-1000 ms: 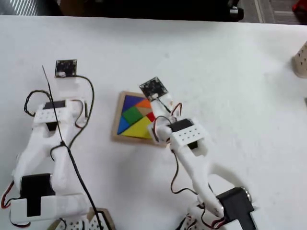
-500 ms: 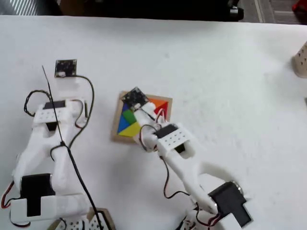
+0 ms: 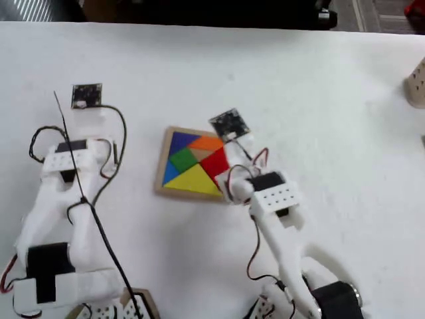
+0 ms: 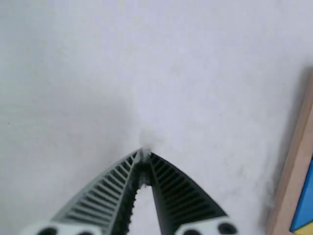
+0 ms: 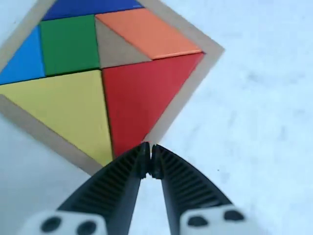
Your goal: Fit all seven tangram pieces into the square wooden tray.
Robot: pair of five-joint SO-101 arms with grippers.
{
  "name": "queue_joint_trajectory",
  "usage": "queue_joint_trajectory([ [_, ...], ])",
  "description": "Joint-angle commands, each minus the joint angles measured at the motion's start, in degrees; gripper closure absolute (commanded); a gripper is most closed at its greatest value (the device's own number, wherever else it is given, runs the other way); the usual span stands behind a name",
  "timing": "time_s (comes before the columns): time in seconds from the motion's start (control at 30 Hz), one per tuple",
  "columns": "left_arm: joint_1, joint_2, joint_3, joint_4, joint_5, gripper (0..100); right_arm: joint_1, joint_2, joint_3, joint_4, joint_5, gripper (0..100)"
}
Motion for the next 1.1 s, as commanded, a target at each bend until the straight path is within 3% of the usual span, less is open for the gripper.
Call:
queue_joint_trajectory([
  [0.0,-0.75,-11.30,6.15,-2.20,-0.70,98,3.65,-5.67,1.14,-1.80,0.97,98.1],
  [0.2,3.47,-26.95,21.01,-11.43,-3.34,98,8.22,-19.03,8.79,-1.89,0.79,98.1],
  [0.43,5.05,-29.41,26.99,-9.49,-11.96,98,11.38,-40.92,25.41,-1.36,1.32,97.8],
  [0.67,-1.36,-29.49,29.54,-9.58,-12.31,98,10.95,-60.00,34.37,10.68,1.41,97.8],
  [0.87,1.54,-29.58,30.15,-7.65,-12.31,98,10.95,-71.52,40.88,14.55,7.82,97.8],
  [1.07,2.59,-38.02,31.91,-2.64,-12.40,98,10.95,-76.79,41.85,19.03,8.18,97.8],
])
